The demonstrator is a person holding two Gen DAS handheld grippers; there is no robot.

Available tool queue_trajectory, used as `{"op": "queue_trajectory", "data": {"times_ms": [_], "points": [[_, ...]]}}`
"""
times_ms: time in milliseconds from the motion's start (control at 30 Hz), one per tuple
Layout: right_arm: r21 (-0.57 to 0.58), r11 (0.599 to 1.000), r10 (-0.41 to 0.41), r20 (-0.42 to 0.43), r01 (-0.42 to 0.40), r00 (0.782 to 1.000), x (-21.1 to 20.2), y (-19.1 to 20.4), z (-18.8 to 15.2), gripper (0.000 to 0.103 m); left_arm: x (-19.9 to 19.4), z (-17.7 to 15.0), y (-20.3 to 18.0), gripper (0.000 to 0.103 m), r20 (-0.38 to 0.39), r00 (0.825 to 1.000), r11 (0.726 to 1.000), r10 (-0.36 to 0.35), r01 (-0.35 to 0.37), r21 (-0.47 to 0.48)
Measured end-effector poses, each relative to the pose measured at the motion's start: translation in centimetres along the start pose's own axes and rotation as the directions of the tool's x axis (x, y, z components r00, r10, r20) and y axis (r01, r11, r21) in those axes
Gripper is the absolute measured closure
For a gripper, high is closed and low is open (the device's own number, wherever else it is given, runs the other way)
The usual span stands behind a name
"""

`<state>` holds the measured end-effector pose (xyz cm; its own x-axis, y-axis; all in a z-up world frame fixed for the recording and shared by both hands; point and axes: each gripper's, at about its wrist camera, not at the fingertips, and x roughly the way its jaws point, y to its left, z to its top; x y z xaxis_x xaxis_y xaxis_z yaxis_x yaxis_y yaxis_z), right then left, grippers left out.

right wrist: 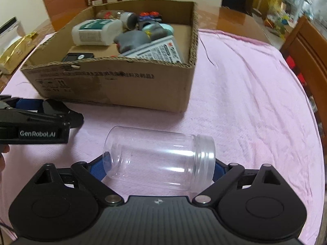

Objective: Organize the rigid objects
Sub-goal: 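Carry the black lid and clear jar into the box and release both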

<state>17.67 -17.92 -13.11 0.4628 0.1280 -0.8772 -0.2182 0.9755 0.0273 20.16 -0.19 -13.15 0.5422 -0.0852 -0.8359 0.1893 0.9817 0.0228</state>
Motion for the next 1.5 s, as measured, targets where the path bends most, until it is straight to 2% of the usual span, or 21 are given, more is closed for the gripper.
{"op": "queue_trajectory", "data": {"times_ms": [267,567,667,767,933,1033,1200,1367,1467,1500], "points": [[-0.054,0.998,0.025,0.030,-0.023,0.999,-1.2,0.1,0.6,0.006,-2.3,0.2,0.1,0.014,-0.001,1.000,0.990,-0.029,0.028,0.139],[-0.135,0.988,0.081,0.047,-0.074,0.996,-3.6,-0.4,1.9,0.006,-6.2,2.3,0.7,0.014,0.022,0.996,0.977,-0.091,0.085,0.195],[-0.151,0.982,0.119,0.059,-0.109,0.991,-4.8,-0.7,2.9,0.006,-7.9,3.5,0.5,0.014,0.048,0.992,0.970,-0.120,0.107,0.219],[-0.178,0.977,0.136,0.091,-0.118,0.987,-6.0,-0.9,4.1,0.006,-9.3,5.1,0.5,0.014,0.104,0.987,0.969,-0.119,0.093,0.230],[-0.211,0.970,0.155,0.134,-0.125,0.979,-6.8,-1.0,6.7,0.006,-8.4,8.0,1.0,0.014,0.168,0.980,0.977,-0.103,0.069,0.202],[-0.229,0.966,0.156,0.144,-0.120,0.977,-6.7,-0.8,7.8,0.006,-6.6,9.0,1.4,0.014,0.160,0.984,0.983,-0.082,0.053,0.177],[-0.245,0.963,0.148,0.127,-0.114,0.981,-5.7,-0.6,9.6,0.006,-4.5,9.2,1.8,0.014,0.148,0.988,0.989,-0.048,0.026,0.147],[-0.267,0.957,0.148,0.110,-0.114,0.983,-4.9,-0.1,10.6,0.006,-4.0,8.6,2.2,0.014,0.155,0.987,0.994,-0.045,0.028,0.105],[-0.295,0.951,0.130,0.108,-0.093,0.986,-4.4,0.4,11.4,0.006,-4.4,8.5,2.6,0.011,0.178,0.983,0.996,-0.045,0.030,0.085],[-0.299,0.950,0.126,0.109,-0.089,0.986,-4.2,0.5,11.8,0.006,-4.7,8.5,2.8,0.007,0.194,0.980,0.997,-0.046,0.032,0.074]]}}
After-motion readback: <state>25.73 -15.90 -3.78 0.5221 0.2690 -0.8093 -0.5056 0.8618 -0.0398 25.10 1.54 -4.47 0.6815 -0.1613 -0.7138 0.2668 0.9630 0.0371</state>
